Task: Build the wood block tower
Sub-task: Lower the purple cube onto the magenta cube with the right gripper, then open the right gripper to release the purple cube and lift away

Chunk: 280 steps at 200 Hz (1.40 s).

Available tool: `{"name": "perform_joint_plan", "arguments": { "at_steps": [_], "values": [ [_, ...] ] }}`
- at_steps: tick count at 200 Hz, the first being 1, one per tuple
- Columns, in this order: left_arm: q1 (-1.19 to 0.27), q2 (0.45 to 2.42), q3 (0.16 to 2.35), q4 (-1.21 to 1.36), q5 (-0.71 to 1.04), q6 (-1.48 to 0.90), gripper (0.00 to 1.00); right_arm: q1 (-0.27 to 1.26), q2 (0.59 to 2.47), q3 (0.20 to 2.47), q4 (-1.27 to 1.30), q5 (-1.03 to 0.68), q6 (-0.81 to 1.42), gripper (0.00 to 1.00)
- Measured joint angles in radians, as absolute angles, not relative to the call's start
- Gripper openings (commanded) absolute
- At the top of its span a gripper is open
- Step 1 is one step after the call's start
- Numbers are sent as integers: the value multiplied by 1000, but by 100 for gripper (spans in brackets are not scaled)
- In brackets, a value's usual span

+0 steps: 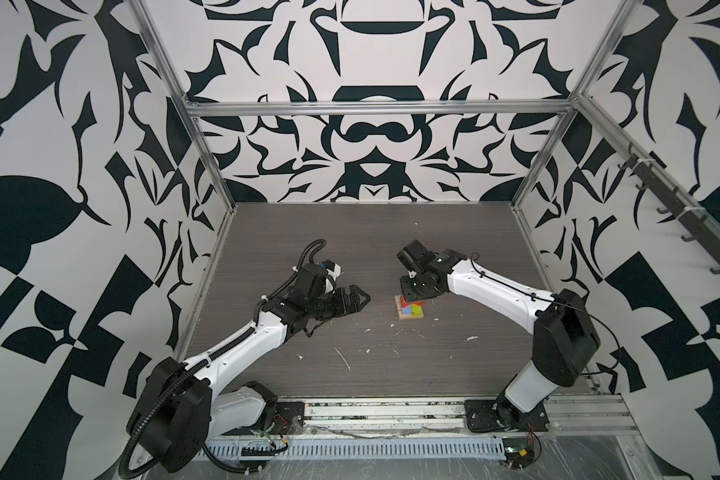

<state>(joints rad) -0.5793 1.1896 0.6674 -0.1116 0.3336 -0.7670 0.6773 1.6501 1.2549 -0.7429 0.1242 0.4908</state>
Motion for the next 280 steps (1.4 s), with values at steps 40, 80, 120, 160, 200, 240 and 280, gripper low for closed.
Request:
{"name": "perform_joint_plan", "arguments": {
  "at_steps": [40,80,120,160,200,240,280],
  "values": [
    [-579,1182,667,-112,334,-767,100,677,1651,1255,-743,123,491,44],
    [-579,1182,667,-112,334,-767,100,677,1651,1255,-742,117,492,55],
    [-579,1179,667,-112,333,-767,99,677,1650,1255,-739,115,487,64],
    [-579,1179,667,-115,332,-767,100,677,1648,1255,-739,116,470,74],
    [-579,1148,667,-145,305,-766,99,677,1601,1255,-737,121,452,80],
    [-579,1132,668,-192,252,-767,99,678,1557,1272,-738,123,436,79],
    [-576,1131,669,-232,205,-770,100,706,1557,1313,-736,113,414,75]
  ]
}}
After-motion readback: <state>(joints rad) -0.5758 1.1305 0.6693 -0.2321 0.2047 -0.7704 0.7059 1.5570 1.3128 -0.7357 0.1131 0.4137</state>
